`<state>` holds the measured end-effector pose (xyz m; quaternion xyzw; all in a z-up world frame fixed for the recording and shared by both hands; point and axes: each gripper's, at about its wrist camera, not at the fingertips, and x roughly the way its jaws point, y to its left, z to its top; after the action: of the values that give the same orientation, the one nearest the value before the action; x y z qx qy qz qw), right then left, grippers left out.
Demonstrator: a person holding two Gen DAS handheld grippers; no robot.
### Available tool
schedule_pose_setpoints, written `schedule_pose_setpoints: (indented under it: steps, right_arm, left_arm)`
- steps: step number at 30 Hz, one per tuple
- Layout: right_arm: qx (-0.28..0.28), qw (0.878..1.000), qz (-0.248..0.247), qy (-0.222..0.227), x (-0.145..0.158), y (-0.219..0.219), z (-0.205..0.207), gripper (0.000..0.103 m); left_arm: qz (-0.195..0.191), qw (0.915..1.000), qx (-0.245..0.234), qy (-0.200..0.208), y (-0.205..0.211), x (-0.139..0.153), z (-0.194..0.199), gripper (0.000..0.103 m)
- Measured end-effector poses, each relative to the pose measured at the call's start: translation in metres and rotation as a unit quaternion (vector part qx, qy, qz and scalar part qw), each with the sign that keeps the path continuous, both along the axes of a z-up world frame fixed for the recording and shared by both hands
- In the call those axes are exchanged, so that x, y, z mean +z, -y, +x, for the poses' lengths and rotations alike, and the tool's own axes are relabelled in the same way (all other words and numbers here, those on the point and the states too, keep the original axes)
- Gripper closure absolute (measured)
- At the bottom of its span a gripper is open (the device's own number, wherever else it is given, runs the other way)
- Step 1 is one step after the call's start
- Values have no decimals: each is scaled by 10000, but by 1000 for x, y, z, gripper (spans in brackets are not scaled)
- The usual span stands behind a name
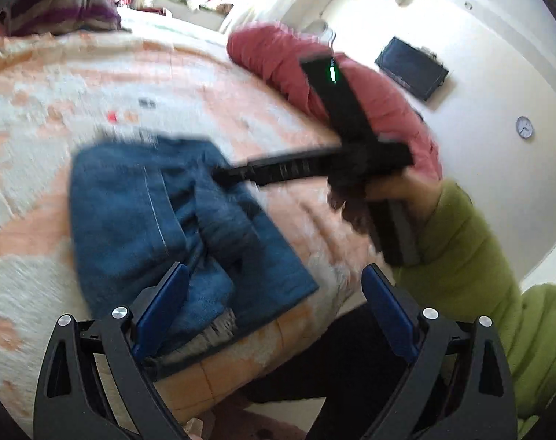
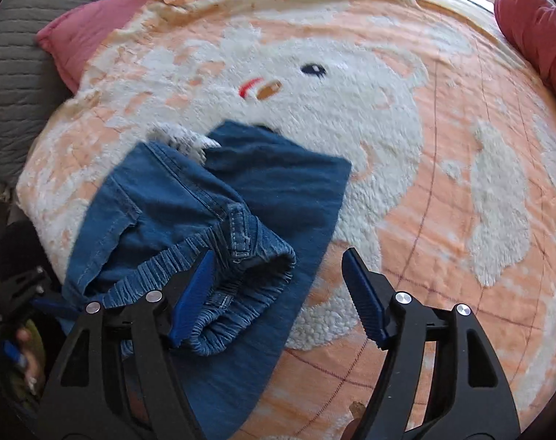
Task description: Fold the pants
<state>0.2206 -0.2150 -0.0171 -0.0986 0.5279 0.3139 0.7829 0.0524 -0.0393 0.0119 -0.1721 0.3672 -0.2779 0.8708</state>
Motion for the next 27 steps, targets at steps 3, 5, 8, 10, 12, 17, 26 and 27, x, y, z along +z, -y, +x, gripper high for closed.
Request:
schedule_pose_setpoints:
  steps: [3, 5, 8, 10, 12, 17, 26, 27]
  right_arm:
    - [29, 9992, 348, 193, 18, 5, -2, 36]
    - [56, 9977, 512, 438, 33, 11, -7, 30]
    - [166, 9942, 711, 795, 52, 17, -22, 16]
    - [333, 9903, 783, 1097, 64, 18, -39, 13]
    - [537, 9867, 862, 1273, 70, 18, -57, 12]
    - [1411, 9738, 942, 1513, 71, 6, -106, 12]
    - [2848, 9400, 298, 1853, 53, -60, -163, 25]
    - [2947, 9373, 232, 1844, 48, -65, -166, 32]
  left_arm:
    - [392, 9981, 430, 225, -17, 16, 0, 7]
    - [717, 9939, 813, 220, -32, 23, 10, 6]
    - [1105, 9893, 953, -87, -49, 25, 33, 5]
    - [1304, 9857, 1054, -196, -57, 25, 51, 5]
    - [1398, 9833, 1082, -425, -66, 24, 73, 5]
    - [1560, 9834, 712, -601, -54, 17, 109, 44]
    - [1584, 9837, 250, -814, -37, -20, 108, 62]
    - [1594, 9835, 251, -817, -36, -21, 109, 62]
